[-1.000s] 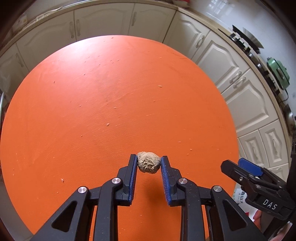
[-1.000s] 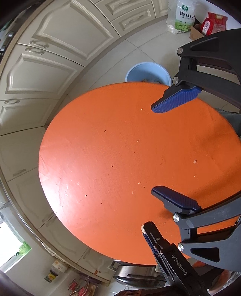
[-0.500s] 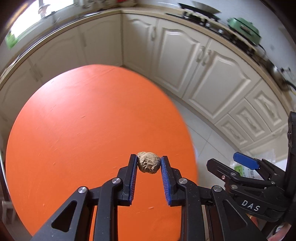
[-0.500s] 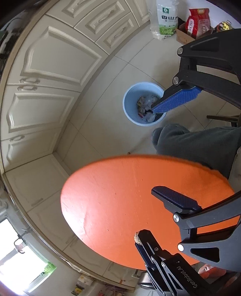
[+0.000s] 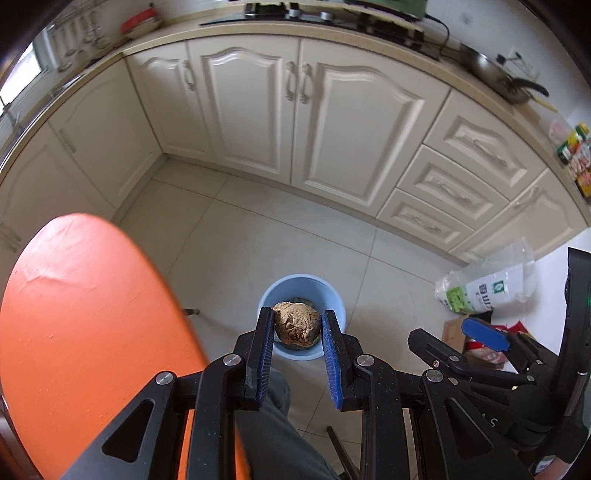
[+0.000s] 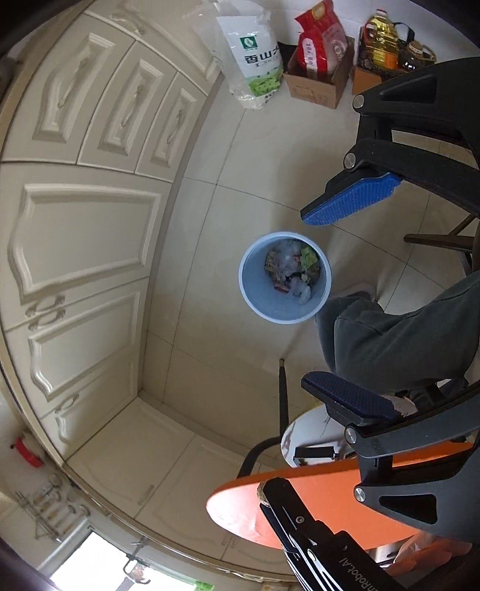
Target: Collect trash
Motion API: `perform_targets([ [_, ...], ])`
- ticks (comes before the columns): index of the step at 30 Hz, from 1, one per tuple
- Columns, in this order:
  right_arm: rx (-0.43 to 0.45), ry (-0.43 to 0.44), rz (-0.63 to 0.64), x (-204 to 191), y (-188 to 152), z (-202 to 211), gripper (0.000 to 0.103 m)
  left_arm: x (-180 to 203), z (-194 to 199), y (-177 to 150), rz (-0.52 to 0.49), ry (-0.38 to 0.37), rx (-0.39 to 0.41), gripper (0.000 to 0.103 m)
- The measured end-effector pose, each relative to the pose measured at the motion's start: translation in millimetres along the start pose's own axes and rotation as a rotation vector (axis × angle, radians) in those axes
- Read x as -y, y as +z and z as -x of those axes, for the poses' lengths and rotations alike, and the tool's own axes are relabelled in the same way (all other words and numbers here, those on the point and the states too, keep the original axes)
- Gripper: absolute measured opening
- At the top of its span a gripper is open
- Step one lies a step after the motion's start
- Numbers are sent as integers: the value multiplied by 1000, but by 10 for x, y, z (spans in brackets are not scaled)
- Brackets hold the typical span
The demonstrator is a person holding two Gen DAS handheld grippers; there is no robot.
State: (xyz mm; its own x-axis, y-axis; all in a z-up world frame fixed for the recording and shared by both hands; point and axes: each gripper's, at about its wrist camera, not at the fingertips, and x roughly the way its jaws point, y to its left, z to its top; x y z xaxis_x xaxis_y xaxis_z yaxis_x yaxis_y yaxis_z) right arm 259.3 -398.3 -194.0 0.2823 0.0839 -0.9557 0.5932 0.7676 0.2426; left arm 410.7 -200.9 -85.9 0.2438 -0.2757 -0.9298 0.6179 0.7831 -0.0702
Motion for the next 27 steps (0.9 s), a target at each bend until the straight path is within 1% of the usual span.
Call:
perform_targets([
  [6, -23, -16, -61, 336, 67, -135, 83, 329, -570, 467, -47, -11, -58, 22],
  [11, -47, -33, -100, 517, 162, -264, 83, 505, -932, 751, -79, 12, -78, 23],
  [13, -54, -33, -108, 566, 188, -294, 83, 586, -1055, 835, -88, 11, -90, 27],
  [14, -56, -34, -110, 593, 201, -312, 83, 602, -1102, 859, -86, 2, -101, 29],
  [15, -59, -36, -112, 608, 216, -325, 83, 597, -1144, 878, -79, -11, -114, 37],
  [16, -62, -41, -114, 616, 225, -340, 83, 590, -1193, 908, -70, -24, -127, 48],
  [17, -66, -47, -113, 623, 230, -353, 83, 582, -1236, 936, -63, -32, -134, 51],
  [21, -75, -53, -111, 629, 233, -377, 83, 570, -1298, 983, -73, 1, -130, 52],
  [27, -87, -54, -117, 649, 214, -400, 83, 585, -1339, 966, -71, 6, -139, 52],
])
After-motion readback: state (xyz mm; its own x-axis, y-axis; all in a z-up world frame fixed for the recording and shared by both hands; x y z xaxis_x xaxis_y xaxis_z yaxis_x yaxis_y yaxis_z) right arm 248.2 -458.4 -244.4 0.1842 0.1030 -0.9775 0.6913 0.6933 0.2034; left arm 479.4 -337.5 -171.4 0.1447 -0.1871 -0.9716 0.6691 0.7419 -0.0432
